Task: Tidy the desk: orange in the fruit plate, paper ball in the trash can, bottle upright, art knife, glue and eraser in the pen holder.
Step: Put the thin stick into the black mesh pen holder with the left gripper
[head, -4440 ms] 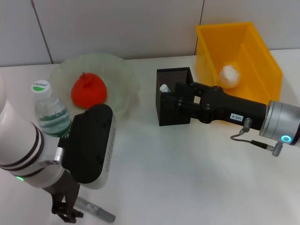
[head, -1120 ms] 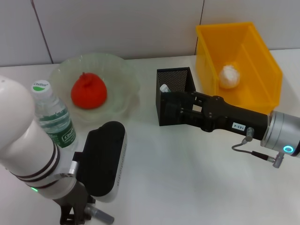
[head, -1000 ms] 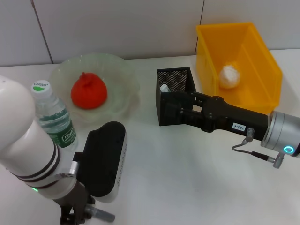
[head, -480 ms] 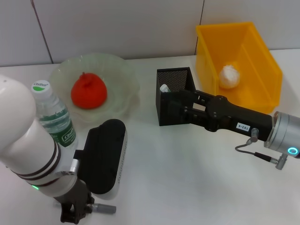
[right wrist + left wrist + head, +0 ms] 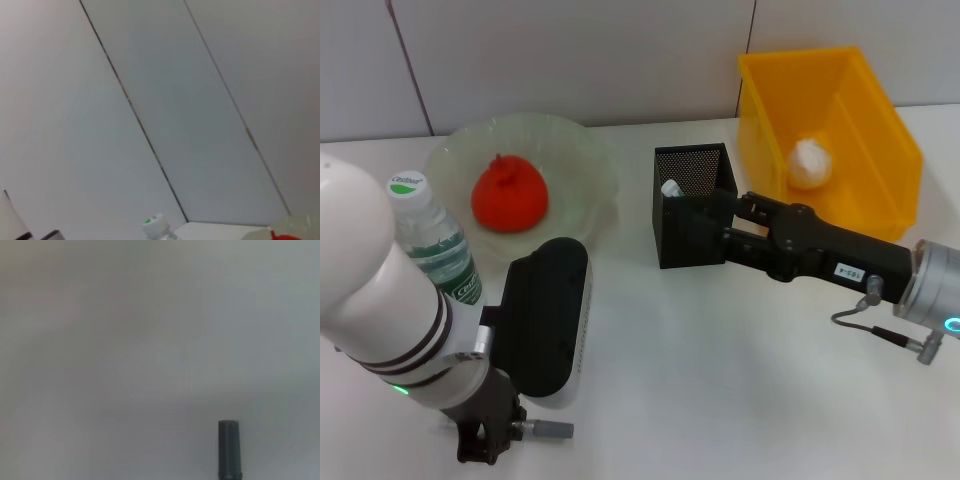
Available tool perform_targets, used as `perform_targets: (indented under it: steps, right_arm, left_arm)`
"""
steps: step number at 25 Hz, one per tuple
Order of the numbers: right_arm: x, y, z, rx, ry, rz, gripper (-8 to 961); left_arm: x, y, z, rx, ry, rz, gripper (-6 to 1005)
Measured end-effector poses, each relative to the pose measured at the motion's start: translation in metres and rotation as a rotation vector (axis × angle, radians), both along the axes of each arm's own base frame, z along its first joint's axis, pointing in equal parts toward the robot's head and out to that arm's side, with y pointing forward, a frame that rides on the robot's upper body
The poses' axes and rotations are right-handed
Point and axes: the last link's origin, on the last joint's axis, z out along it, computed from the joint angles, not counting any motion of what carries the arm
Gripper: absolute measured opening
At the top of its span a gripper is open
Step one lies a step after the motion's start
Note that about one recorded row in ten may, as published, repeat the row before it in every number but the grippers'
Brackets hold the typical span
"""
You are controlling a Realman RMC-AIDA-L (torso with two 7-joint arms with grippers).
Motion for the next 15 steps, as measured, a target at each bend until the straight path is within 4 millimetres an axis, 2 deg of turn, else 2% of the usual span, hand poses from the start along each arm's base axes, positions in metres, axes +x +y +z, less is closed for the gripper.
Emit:
perform_targets:
  steps: [8, 15]
  right_arm:
    - [0.016, -0.001, 0.018, 0.079, -0.005, -0.05, 733]
    - [0.023, -0.004, 0.024, 0.105, -0.01, -0.069, 733]
  left_arm:
    - [0.003, 0.0, 0.004, 0.016, -0.021, -0.013, 131]
    - [0.008, 0.007, 0.013, 0.028, -0.073, -0.028, 132]
